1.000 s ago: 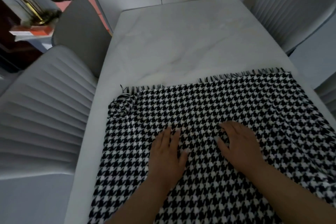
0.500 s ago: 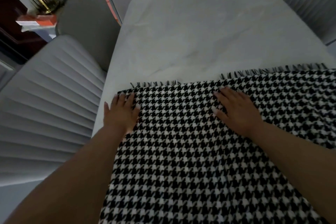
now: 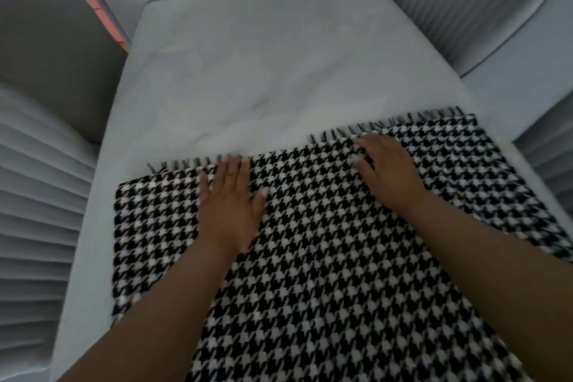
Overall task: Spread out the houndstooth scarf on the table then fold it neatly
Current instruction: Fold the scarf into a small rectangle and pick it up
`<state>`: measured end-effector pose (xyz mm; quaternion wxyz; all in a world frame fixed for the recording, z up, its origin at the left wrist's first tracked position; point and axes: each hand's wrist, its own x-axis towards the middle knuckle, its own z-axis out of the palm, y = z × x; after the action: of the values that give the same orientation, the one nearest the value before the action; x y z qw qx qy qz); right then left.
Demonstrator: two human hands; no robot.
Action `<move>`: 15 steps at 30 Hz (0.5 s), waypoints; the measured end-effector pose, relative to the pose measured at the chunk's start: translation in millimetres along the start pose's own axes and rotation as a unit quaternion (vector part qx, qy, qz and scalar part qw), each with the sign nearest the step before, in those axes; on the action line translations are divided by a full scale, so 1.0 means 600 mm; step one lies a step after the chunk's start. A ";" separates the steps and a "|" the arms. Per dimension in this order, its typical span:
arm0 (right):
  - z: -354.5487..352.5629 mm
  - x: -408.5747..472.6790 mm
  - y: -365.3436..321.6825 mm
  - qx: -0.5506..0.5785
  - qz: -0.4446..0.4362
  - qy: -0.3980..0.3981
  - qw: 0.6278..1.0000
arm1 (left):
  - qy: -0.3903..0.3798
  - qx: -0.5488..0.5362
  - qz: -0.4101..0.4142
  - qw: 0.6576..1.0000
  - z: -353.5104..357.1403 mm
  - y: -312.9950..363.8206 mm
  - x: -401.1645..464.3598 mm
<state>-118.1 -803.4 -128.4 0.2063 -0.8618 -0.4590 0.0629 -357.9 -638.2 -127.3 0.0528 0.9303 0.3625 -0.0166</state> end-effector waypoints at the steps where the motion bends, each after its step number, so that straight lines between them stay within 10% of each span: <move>1: -0.013 0.003 0.026 0.004 0.031 0.031 0.999 | -0.001 -0.020 0.031 0.999 0.001 0.038 0.009; 9: -0.115 0.038 0.228 -0.055 0.345 0.088 0.933 | 0.003 -0.099 0.126 0.987 0.021 0.254 0.090; 15: -0.129 0.063 0.273 -0.080 0.330 0.005 0.941 | 0.020 -0.144 0.111 0.983 0.040 0.311 0.146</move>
<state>51.8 -876.3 -122.8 0.1065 -0.9789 -0.1517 0.0863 -166.8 -718.5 -140.8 0.1801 0.9478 0.2561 0.0600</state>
